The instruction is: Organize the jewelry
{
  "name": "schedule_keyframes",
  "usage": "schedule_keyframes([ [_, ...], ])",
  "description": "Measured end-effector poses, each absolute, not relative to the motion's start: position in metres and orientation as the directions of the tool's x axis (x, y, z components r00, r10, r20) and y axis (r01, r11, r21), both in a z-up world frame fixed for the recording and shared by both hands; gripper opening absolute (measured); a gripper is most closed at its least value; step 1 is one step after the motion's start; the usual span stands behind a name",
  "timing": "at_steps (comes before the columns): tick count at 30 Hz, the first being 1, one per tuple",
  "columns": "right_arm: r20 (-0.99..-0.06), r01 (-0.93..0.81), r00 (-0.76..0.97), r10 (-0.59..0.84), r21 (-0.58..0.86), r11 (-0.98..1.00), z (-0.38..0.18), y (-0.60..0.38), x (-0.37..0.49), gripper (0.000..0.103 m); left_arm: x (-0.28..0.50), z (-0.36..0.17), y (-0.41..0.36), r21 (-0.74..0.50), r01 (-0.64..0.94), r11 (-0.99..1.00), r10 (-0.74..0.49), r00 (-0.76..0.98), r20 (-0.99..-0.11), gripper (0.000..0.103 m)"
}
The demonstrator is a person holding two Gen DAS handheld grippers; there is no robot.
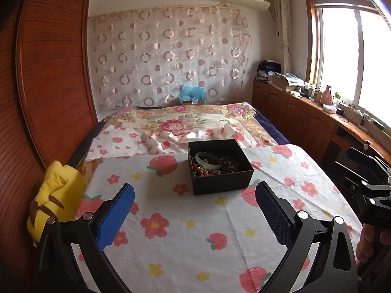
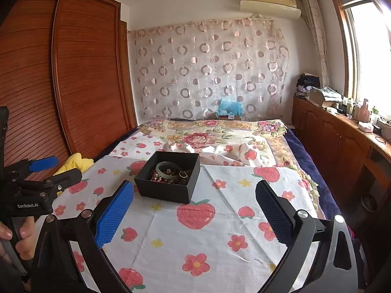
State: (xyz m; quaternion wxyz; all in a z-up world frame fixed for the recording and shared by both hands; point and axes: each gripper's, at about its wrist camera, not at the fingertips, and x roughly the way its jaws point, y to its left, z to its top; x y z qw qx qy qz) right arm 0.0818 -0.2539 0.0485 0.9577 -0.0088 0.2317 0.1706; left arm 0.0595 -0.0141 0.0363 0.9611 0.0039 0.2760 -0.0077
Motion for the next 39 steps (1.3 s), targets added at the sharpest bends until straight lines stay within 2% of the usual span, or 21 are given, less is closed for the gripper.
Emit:
schedule_keyframes([
  [39, -0.443, -0.322, 0.839, 0.315, 0.061, 0.945, 0.0447, -0.2558, 0.0804, 0.100, 0.0584, 0.0373, -0.0220, 0.008, 0.026, 1.000, -0.018, 0.852, -0.523, 0.096],
])
